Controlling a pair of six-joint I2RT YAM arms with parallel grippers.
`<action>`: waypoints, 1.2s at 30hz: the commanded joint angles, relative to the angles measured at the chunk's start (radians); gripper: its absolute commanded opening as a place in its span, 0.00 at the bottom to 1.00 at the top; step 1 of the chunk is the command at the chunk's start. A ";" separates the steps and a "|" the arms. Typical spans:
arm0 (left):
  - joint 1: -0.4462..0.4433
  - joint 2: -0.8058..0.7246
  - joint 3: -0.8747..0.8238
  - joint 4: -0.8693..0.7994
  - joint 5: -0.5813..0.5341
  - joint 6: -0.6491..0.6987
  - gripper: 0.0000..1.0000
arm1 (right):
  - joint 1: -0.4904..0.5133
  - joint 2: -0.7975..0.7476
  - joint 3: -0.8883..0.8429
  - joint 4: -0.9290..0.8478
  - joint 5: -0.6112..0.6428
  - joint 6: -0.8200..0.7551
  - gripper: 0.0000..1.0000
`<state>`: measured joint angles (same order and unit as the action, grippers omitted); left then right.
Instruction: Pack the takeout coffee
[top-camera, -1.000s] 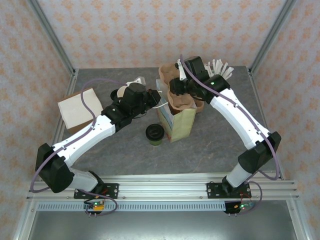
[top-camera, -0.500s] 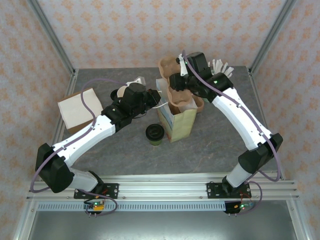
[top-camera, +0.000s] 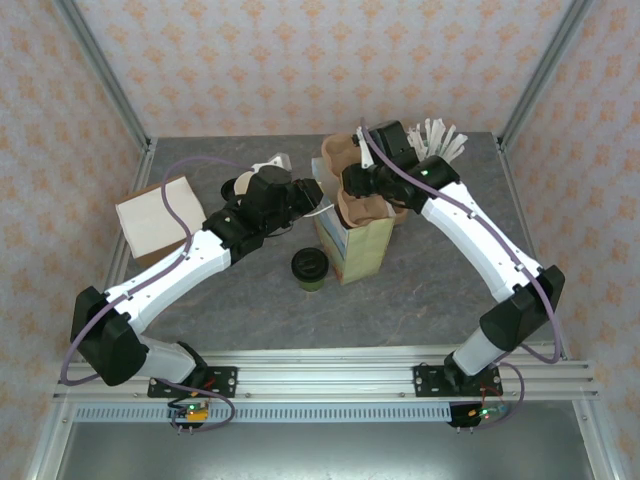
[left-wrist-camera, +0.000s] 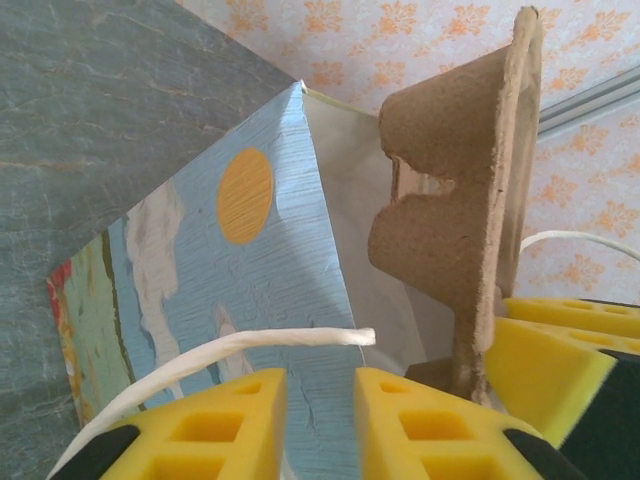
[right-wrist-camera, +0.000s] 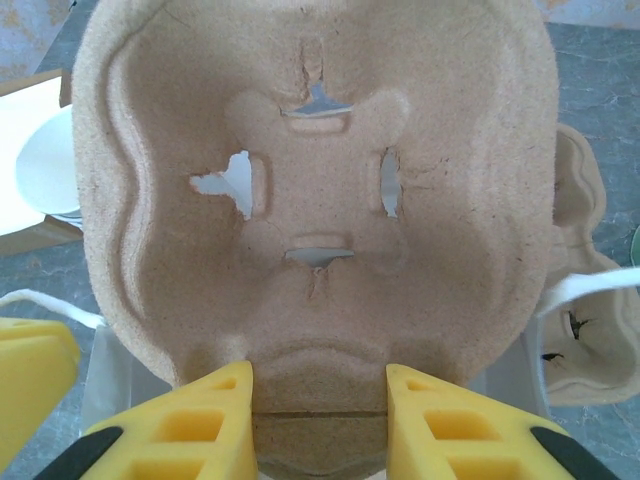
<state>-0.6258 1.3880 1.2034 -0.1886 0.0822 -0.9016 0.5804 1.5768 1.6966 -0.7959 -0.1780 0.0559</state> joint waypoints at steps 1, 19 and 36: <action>0.008 -0.001 0.047 -0.050 -0.064 0.057 0.30 | 0.006 -0.046 -0.020 -0.007 0.030 0.008 0.31; 0.156 0.123 0.335 -0.314 0.056 0.427 0.48 | 0.007 -0.049 -0.029 0.012 0.021 0.005 0.31; 0.184 0.357 0.607 -0.468 0.158 0.569 0.48 | 0.006 -0.055 -0.022 0.008 0.026 0.007 0.31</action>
<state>-0.4549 1.7317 1.7668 -0.6060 0.2295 -0.3649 0.5804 1.5581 1.6741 -0.7952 -0.1776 0.0555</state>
